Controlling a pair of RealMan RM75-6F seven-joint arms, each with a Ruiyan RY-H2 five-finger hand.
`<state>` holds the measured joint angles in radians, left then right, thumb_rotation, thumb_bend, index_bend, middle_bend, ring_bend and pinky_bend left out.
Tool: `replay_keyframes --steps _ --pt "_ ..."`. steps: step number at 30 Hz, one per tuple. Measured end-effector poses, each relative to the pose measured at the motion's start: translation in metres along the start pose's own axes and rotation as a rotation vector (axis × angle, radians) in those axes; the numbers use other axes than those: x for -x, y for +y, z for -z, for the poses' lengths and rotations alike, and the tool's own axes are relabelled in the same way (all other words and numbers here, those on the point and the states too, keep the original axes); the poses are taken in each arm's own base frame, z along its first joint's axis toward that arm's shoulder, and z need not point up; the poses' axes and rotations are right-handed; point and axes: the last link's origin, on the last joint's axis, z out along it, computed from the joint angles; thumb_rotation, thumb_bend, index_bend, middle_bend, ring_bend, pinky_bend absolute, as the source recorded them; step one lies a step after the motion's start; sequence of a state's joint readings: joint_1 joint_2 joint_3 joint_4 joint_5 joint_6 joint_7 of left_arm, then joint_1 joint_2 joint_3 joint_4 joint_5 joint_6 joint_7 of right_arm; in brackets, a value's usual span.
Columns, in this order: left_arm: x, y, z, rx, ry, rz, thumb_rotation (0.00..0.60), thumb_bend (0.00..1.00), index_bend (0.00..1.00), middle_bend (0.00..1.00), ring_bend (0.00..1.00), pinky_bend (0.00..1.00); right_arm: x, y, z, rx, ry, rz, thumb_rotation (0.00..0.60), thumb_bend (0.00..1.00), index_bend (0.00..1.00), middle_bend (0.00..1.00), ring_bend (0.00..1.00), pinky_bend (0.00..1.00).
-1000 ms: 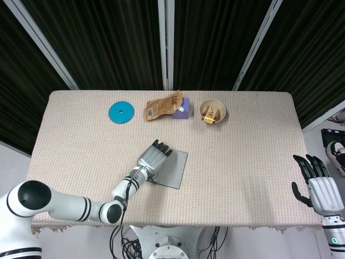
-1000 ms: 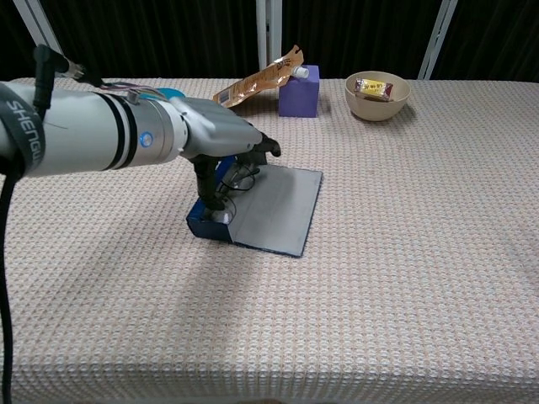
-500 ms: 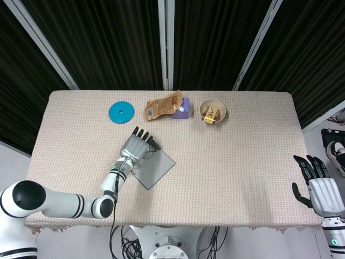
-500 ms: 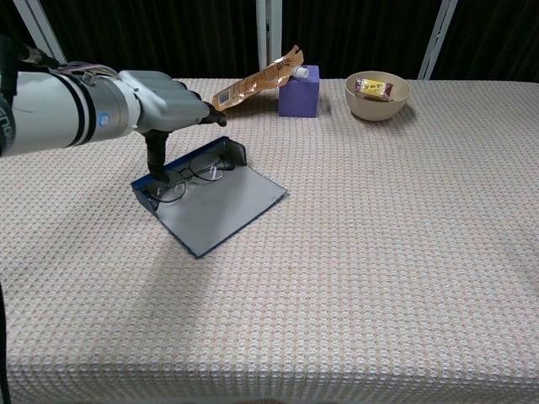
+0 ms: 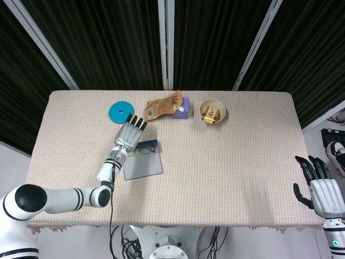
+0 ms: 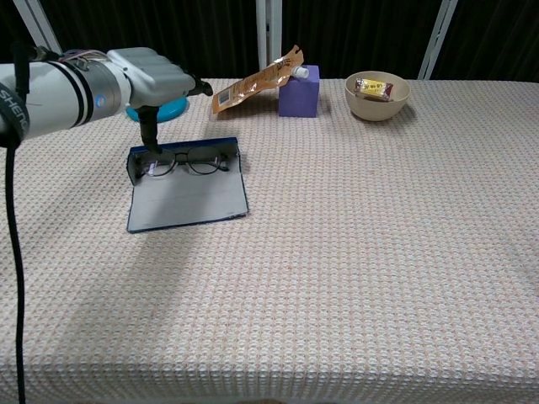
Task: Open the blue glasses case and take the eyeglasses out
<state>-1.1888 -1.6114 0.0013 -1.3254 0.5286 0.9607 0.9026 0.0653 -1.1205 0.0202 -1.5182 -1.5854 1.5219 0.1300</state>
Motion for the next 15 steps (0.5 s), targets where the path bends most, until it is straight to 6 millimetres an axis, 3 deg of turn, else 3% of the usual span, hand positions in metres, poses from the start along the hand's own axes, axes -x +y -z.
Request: replay_keyframes --steps 5,9,15 --pt "0.001 0.006 -0.001 0.052 -0.035 0.19 0.6 0.21 0.21 0.08 0.0 0.0 0.001 0.0 -0.001 -0.001 -0.007 -0.001 0.6 0.45 0.0 0.14 0.0 0.0" --pt "-0.002 0.008 0.006 0.11 -0.106 0.357 0.6 0.26 0.21 0.11 0.0 0.0 0.003 0.0 -0.004 -0.007 -0.013 -0.003 0.6 0.45 0.0 0.14 0.0 0.0" --pt "0.002 0.003 0.011 0.107 -0.159 0.41 0.6 0.28 0.21 0.18 0.0 0.0 0.005 0.0 -0.006 -0.007 -0.018 -0.009 0.6 0.45 0.0 0.14 0.0 0.0"
